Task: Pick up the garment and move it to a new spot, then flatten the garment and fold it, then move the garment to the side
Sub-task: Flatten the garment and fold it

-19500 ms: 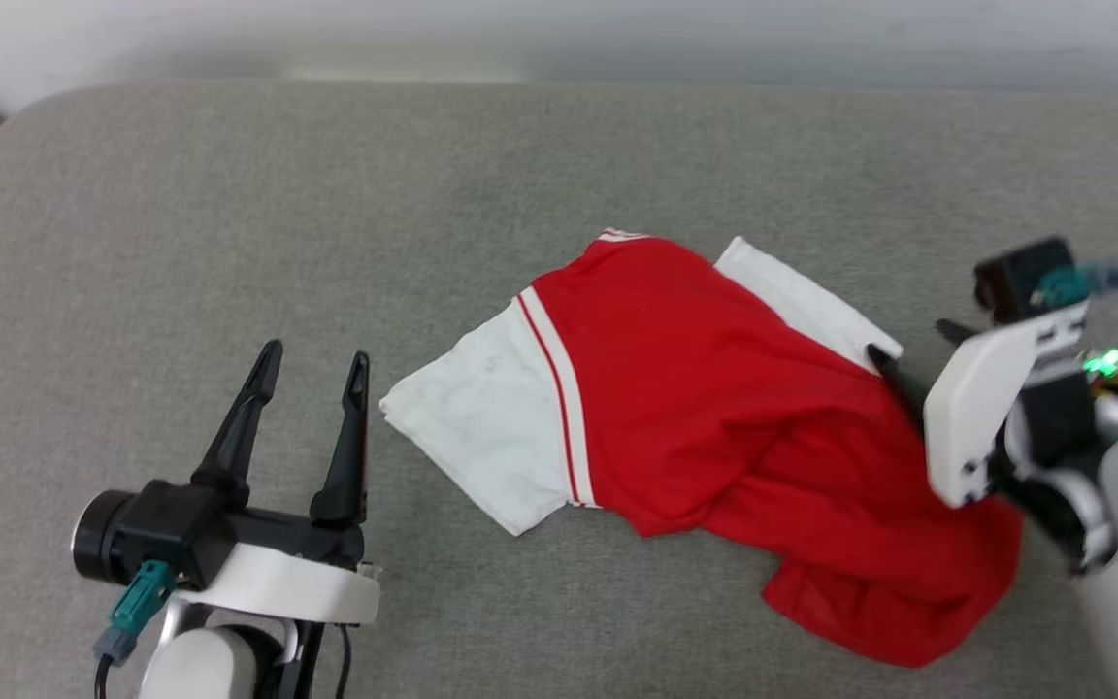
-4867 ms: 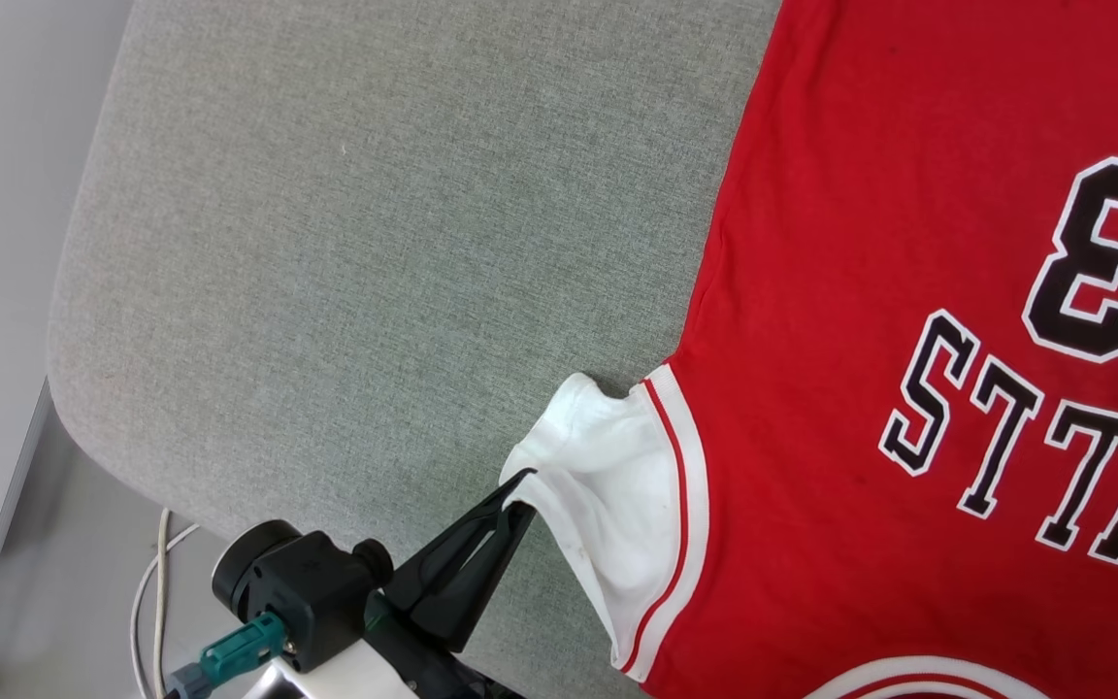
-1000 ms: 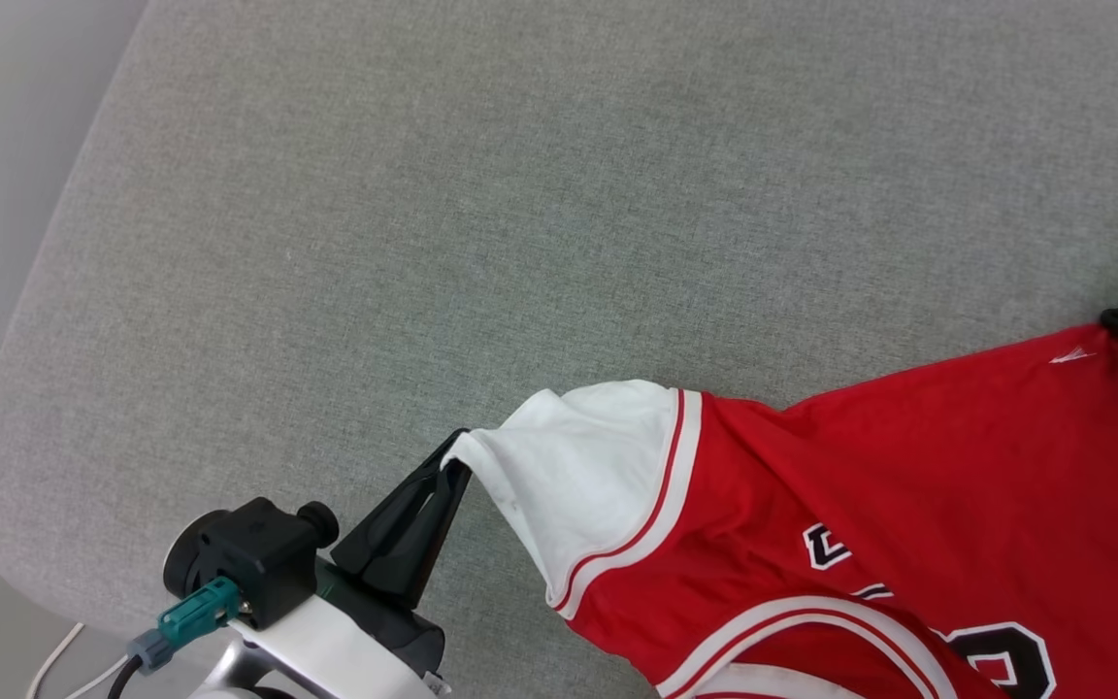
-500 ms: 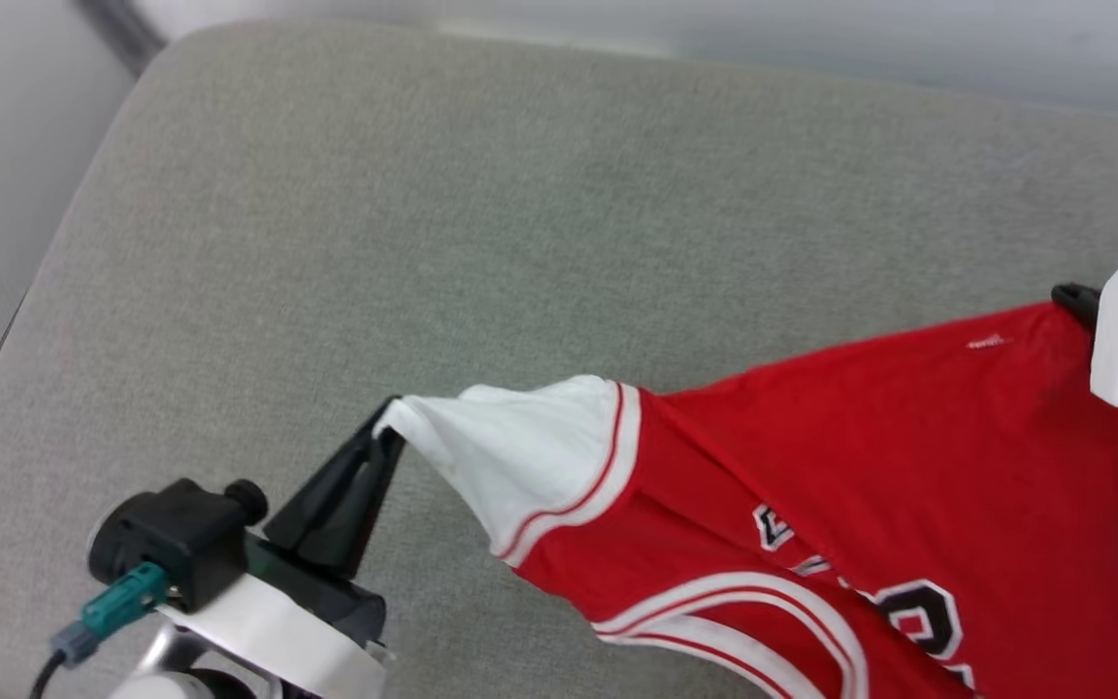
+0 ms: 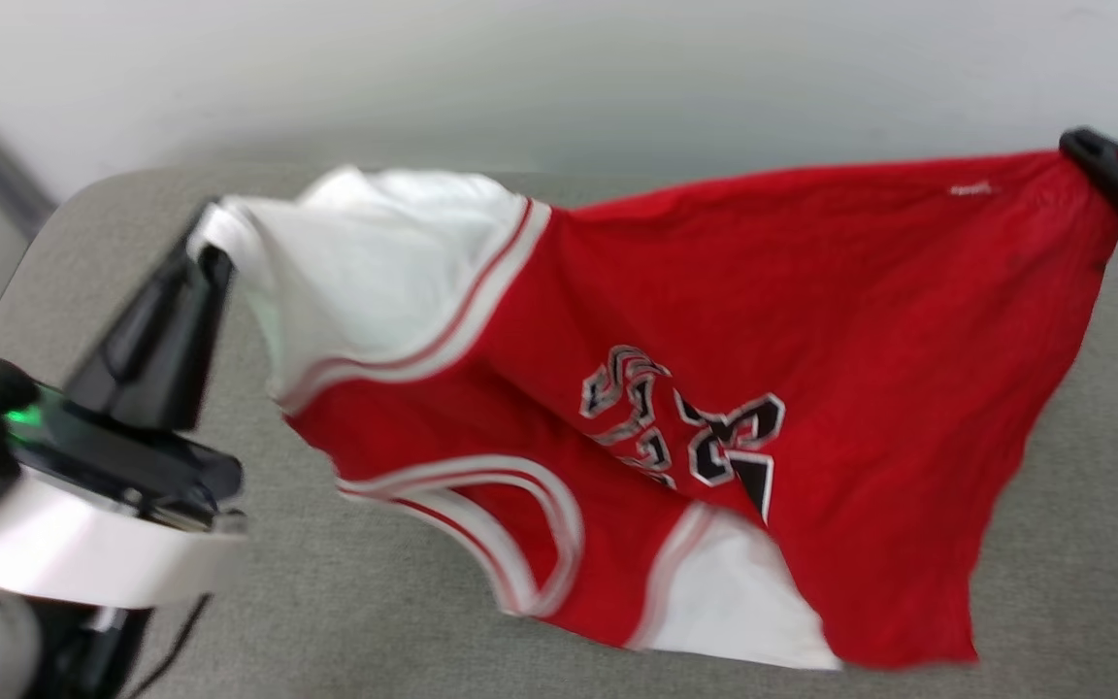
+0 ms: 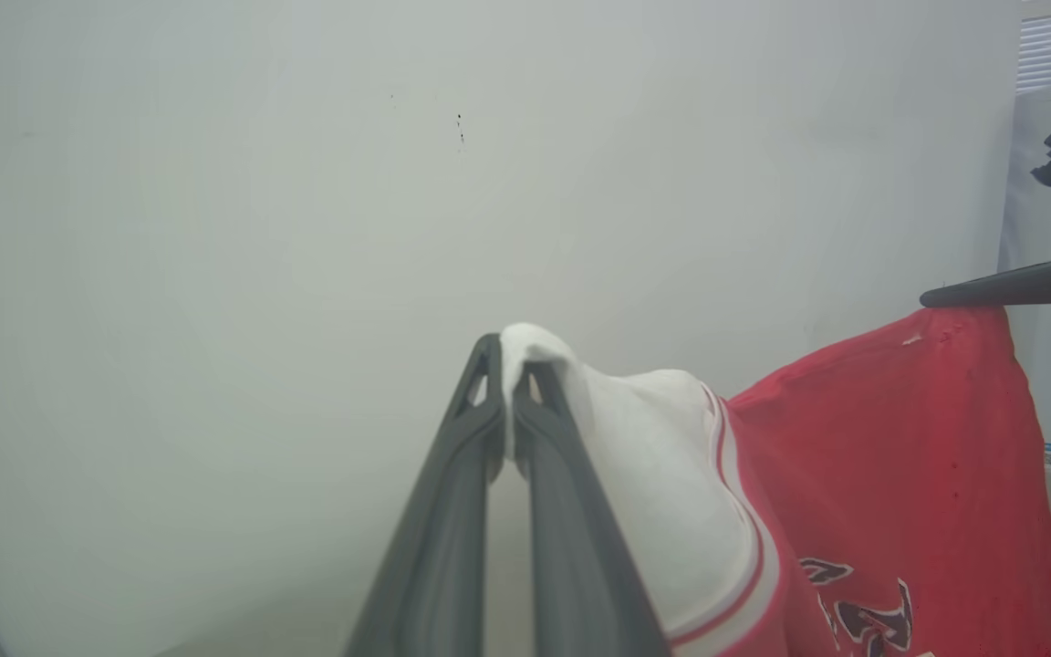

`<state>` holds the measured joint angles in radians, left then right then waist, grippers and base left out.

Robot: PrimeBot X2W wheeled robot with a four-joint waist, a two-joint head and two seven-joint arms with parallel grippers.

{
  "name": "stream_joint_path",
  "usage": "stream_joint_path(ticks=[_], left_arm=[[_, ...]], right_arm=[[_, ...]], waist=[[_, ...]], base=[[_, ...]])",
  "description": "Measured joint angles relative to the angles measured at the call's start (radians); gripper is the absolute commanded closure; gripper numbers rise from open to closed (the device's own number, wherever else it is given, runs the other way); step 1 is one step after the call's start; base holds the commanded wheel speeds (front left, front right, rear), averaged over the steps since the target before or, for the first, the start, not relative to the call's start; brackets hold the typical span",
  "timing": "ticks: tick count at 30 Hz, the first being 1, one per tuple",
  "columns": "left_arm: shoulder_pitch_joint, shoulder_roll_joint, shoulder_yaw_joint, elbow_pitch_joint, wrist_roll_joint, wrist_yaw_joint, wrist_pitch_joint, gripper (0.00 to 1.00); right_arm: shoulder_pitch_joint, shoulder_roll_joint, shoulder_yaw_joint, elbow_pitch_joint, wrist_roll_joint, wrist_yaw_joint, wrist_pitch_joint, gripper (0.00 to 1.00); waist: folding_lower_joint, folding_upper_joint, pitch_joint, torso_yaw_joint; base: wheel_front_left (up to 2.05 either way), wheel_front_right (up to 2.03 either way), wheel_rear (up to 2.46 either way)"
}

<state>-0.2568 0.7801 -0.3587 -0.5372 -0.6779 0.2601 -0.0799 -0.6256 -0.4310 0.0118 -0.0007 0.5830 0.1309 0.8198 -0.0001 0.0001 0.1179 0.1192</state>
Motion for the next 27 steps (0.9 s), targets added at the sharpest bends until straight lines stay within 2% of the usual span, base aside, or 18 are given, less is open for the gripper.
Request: stream_joint_path(ticks=[8,15,21,27], left_arm=[[-0.147,0.055,0.132,-0.068,-0.03,0.013,0.03,1.0],[-0.303,0.095,0.218,-0.076,-0.049,0.016,0.064,1.0],[-0.402,0.127,0.257,-0.04,-0.063,0.011,0.094,1.0],[-0.506,0.155,0.261,0.017,-0.074,-0.024,0.118,1.0]], right_arm=[[-0.057,0.037,-0.024,-0.151,0.035,0.0,-0.015,1.0],[-0.098,0.063,-0.029,-0.236,0.052,0.0,-0.025,1.0],[-0.122,0.079,-0.03,-0.275,0.06,0.0,-0.019,1.0],[-0.176,0.076,-0.039,-0.288,0.059,0.0,-0.03,1.0]], waist=[[0.0,0.0,-0.043,-0.083],[0.0,0.0,-0.047,-0.138],[0.0001,0.0,-0.019,-0.164],[0.0,0.0,0.048,-0.173]], base=[[0.0,0.0,0.0],[0.0,0.0,0.0],[0.0,0.0,0.0],[0.0,0.0,0.0]])
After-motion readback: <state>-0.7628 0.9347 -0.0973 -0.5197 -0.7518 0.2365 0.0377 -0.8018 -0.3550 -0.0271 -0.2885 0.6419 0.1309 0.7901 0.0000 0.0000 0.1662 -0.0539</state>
